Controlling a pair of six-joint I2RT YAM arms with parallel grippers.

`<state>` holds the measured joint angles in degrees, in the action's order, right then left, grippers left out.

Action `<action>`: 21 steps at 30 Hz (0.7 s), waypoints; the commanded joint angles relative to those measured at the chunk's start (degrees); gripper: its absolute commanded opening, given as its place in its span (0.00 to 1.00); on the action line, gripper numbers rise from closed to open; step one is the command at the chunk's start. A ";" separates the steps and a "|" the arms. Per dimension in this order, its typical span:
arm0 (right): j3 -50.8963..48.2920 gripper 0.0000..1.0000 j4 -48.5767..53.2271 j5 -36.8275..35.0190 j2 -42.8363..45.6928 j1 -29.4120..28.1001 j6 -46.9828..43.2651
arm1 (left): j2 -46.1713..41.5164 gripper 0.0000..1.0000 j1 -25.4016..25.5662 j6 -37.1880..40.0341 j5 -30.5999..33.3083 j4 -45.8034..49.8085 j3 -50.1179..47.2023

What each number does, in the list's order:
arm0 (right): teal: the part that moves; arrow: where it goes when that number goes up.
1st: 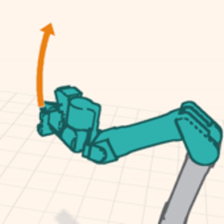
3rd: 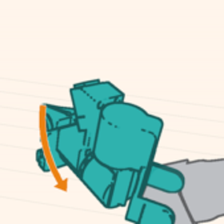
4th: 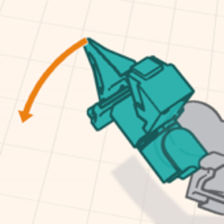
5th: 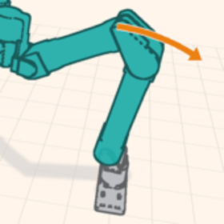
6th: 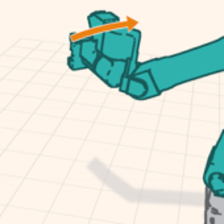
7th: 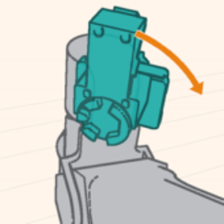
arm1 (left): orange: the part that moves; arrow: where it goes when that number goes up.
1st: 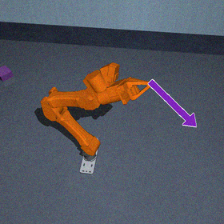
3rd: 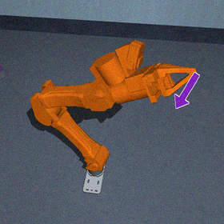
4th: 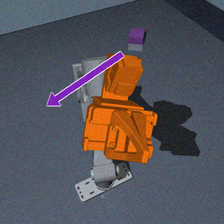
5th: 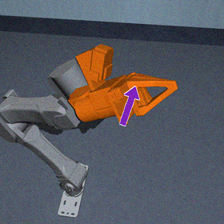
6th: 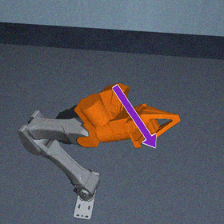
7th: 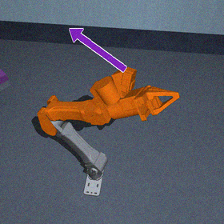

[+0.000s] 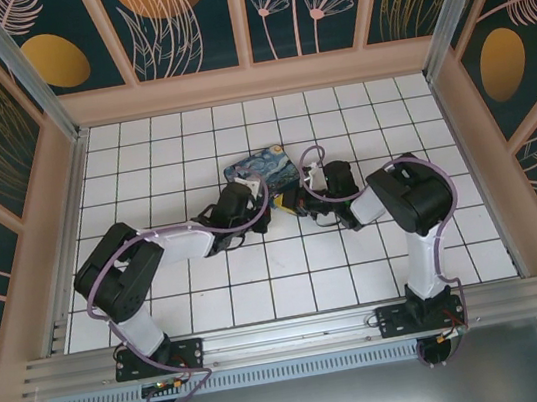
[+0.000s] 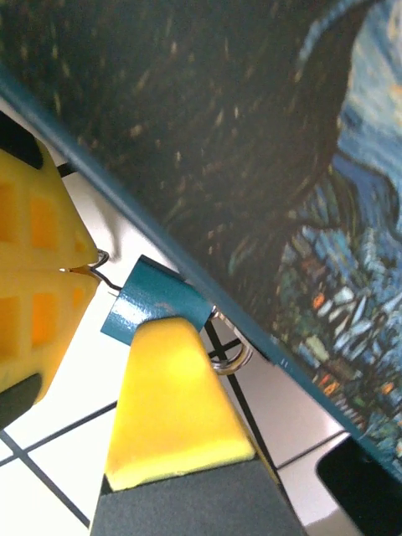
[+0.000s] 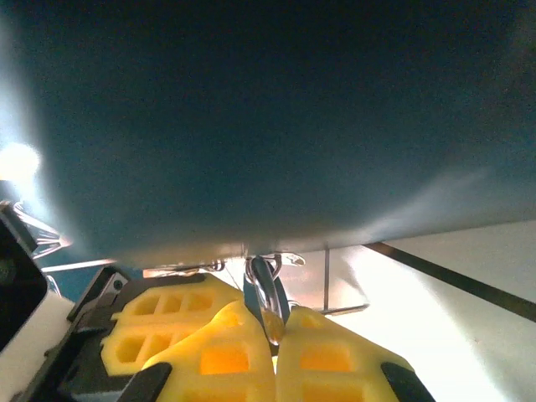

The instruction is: Unlock the padlock with the key

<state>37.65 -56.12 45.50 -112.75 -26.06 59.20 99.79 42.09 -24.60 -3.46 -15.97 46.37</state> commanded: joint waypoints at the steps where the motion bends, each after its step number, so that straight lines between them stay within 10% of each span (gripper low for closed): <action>1: -0.20 0.00 -4.18 2.43 -0.72 -1.62 3.27 | -0.83 0.00 2.20 6.29 6.77 0.80 2.59; 8: -0.58 0.00 -3.90 2.56 0.14 -1.73 2.60 | -1.04 0.00 2.92 5.95 11.51 1.87 2.59; 14: -1.07 0.00 -3.88 3.09 0.60 -1.58 1.71 | -2.48 0.48 1.35 -0.82 6.19 0.35 1.28; 21: -1.02 0.00 -4.02 3.79 0.71 -1.28 1.66 | -5.78 0.61 -4.12 -10.04 -4.06 -6.36 -3.20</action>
<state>37.36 -58.78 45.04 -112.84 -26.74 61.47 95.77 40.62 -30.04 -4.38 -16.51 44.40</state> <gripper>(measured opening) 0.050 0.605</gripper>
